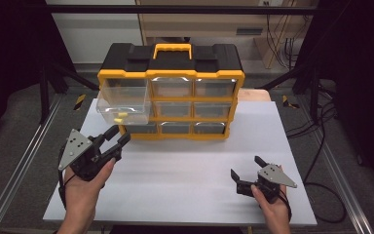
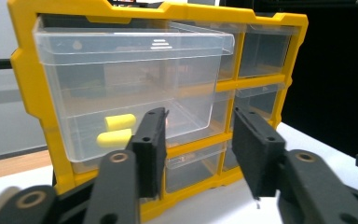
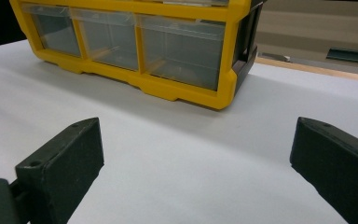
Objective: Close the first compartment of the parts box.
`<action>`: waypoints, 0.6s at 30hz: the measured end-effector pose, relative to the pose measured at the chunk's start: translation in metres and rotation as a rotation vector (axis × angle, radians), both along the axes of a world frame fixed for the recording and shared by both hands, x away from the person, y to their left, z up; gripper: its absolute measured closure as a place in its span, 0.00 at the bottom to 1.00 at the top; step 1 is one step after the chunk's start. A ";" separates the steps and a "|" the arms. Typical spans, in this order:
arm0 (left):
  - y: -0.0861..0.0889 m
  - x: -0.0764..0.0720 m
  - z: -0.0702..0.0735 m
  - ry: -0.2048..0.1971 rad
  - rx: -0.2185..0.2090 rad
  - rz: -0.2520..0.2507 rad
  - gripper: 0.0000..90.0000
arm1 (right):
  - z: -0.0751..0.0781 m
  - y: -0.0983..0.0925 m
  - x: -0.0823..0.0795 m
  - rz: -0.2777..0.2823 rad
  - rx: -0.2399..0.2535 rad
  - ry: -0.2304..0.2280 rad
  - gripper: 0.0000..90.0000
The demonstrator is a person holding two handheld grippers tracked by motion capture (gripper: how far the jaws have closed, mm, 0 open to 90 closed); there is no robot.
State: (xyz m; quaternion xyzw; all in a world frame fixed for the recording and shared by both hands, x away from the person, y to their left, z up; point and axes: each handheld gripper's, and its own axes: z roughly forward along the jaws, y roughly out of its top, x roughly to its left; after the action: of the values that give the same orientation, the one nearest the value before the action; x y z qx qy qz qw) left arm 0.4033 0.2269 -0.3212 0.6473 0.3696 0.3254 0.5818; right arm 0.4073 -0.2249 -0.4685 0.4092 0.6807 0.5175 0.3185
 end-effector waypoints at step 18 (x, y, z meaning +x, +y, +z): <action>-0.007 0.018 0.006 0.059 0.008 -0.030 0.98 | 0.001 0.000 -0.001 -0.002 0.006 0.001 0.03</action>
State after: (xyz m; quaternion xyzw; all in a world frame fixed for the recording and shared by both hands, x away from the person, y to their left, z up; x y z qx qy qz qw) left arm 0.4211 0.2196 -0.3153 0.6644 0.3755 0.2992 0.5728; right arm 0.4061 -0.2251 -0.4679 0.4112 0.6789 0.5191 0.3173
